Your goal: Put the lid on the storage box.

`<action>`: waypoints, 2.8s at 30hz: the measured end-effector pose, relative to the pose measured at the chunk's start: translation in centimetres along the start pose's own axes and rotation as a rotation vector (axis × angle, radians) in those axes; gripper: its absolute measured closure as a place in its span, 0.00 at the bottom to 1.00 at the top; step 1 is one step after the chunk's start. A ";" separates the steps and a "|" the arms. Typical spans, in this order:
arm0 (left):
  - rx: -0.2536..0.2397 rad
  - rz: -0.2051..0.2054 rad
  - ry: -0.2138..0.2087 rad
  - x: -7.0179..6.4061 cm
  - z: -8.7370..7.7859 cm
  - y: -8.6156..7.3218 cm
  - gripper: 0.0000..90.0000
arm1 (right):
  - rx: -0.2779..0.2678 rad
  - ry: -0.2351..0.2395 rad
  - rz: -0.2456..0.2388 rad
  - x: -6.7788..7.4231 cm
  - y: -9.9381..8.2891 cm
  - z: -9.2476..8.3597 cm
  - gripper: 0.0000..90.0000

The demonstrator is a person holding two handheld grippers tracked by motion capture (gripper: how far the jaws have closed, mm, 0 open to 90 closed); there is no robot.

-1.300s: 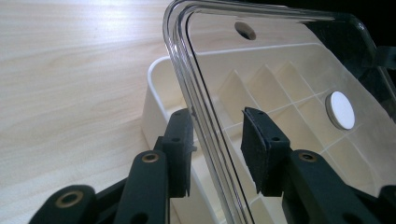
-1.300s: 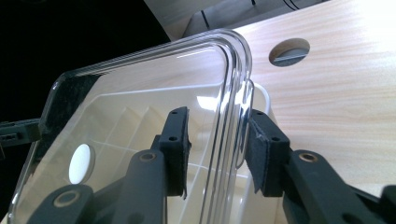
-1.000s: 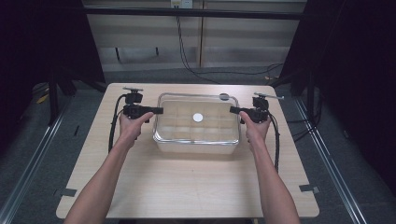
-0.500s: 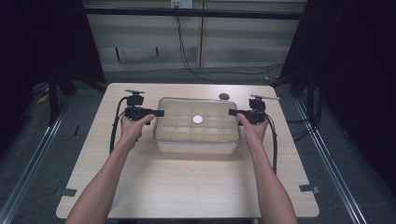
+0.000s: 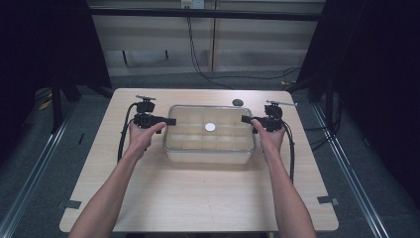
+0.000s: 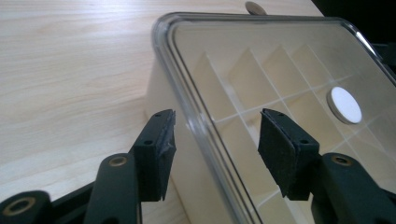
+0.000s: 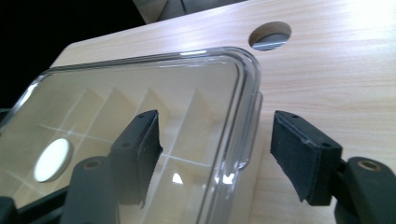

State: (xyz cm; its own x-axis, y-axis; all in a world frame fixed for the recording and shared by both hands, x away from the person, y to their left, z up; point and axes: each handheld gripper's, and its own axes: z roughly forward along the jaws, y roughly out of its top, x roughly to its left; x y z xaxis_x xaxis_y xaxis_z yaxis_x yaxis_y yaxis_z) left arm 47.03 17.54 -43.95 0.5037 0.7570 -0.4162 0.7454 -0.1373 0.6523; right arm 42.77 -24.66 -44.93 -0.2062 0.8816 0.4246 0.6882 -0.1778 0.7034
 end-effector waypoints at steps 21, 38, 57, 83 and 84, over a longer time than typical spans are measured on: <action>-0.056 0.084 0.020 -1.2 -3.3 -0.9 0.43 | -0.041 0.014 -0.078 1.1 0.4 -3.6 0.40; -0.076 0.176 0.027 -2.1 -7.2 -4.6 0.50 | -0.039 0.087 -0.137 1.8 -3.0 -7.7 0.43; -0.081 0.204 0.025 -2.3 -11.2 -9.7 0.44 | -0.062 0.191 -0.132 2.8 -8.1 -12.6 0.46; -0.038 0.208 0.068 -3.3 -14.7 -18.3 0.37 | -0.018 0.119 -0.224 3.8 -15.7 -16.8 0.40; -0.041 0.201 0.066 -3.0 -14.7 -18.9 0.34 | -0.039 0.110 -0.210 3.4 -16.0 -17.1 0.39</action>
State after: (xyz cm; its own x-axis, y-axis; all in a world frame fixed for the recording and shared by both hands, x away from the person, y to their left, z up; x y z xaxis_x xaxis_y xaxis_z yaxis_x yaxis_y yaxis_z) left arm 25.02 27.27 -45.74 0.6099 0.7574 -0.2331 0.6136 -0.2653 0.7437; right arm 19.12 -26.32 -45.00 -0.4174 0.8486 0.3249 0.5955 -0.0146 0.8032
